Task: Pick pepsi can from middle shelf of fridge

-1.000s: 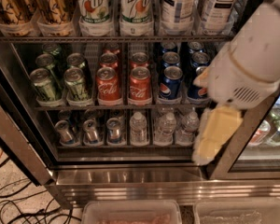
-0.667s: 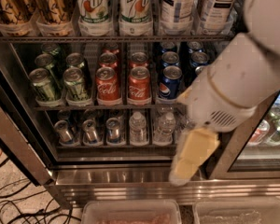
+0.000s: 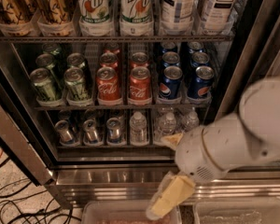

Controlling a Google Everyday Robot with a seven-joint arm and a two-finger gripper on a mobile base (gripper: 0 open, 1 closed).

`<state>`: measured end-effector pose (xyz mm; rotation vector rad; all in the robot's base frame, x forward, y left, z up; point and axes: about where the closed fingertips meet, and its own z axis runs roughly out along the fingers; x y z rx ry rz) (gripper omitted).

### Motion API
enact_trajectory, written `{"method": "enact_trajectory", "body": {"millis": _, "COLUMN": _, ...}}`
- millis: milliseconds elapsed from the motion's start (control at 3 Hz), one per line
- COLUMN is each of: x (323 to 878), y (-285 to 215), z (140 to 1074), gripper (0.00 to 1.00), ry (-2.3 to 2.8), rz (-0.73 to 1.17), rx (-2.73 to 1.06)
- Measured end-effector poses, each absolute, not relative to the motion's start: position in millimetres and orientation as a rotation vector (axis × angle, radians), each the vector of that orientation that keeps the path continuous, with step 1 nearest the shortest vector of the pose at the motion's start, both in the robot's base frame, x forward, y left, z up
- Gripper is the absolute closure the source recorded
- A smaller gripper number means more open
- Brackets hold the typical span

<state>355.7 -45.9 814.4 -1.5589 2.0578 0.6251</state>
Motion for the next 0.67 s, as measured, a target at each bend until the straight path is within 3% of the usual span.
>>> {"method": "enact_trajectory", "body": {"millis": 667, "x": 365, "y": 5, "z": 795, "gripper": 0.00, "ry": 1.745, "rz": 0.893, "rx": -1.222}}
